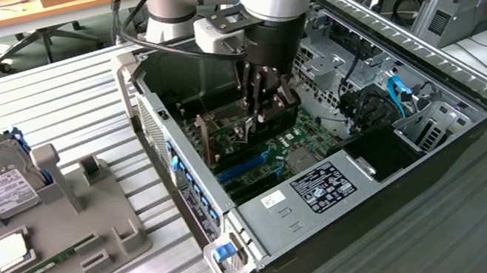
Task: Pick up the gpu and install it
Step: 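Insert the gpu into the slot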
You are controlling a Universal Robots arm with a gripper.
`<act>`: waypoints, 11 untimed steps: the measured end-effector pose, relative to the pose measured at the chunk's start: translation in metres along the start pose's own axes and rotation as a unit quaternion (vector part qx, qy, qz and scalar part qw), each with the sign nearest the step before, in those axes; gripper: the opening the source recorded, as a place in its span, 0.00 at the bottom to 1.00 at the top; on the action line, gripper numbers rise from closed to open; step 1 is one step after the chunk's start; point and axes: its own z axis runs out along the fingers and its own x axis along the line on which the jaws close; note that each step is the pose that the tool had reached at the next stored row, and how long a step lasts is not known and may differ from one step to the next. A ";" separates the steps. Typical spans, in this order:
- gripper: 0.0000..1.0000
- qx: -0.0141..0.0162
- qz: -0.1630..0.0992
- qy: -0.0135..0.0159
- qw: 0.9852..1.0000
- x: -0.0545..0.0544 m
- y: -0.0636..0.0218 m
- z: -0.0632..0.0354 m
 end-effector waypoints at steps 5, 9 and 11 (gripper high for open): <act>0.26 0.000 0.001 0.000 1.000 0.000 0.0105 0.0055; 0.26 0.000 0.001 0.000 1.000 0.000 0.0140 0.0111; 0.26 0.000 0.001 0.000 1.000 0.000 0.0141 0.0143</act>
